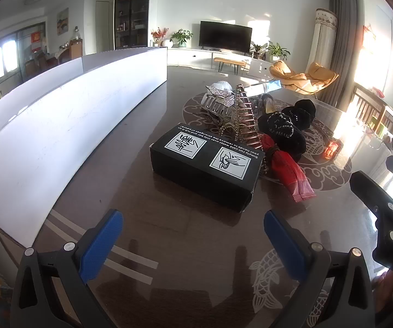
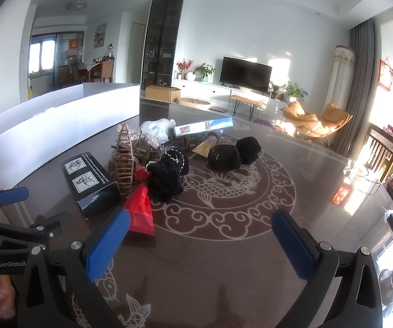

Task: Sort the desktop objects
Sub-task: 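Move both tools toward the black box and red snack packet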

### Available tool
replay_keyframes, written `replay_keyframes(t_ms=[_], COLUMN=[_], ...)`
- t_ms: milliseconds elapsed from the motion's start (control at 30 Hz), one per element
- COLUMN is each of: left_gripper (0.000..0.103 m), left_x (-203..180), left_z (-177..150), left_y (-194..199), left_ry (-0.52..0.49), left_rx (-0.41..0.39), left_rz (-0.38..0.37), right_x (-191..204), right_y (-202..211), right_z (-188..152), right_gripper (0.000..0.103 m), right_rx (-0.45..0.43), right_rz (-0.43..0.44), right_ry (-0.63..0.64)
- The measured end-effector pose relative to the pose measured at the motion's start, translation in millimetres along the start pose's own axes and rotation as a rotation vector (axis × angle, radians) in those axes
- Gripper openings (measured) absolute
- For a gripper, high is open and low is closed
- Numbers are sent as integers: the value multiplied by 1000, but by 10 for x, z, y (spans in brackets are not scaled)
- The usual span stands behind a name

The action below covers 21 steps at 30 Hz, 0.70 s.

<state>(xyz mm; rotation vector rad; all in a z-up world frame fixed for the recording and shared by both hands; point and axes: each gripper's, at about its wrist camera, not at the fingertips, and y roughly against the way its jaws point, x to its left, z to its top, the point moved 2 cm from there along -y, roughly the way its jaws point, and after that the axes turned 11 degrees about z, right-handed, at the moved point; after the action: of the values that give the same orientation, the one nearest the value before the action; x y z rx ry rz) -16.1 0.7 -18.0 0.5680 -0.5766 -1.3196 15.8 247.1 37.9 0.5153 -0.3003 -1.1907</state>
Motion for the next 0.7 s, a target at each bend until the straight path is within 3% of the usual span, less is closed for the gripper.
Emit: replay_keyframes(t_ms=[333, 700], left_gripper=[103, 103], left_x=[11, 34], left_z=[-11, -48], left_y=[-9, -113], left_ry=[3, 8], left_rx=[6, 66], left_rz=[3, 29], right_x=[-1, 31], right_y=[16, -153], right_z=[5, -48], right_gripper=[103, 103], right_rx=[3, 28], right_rz=[3, 16], right_ry=[0, 1])
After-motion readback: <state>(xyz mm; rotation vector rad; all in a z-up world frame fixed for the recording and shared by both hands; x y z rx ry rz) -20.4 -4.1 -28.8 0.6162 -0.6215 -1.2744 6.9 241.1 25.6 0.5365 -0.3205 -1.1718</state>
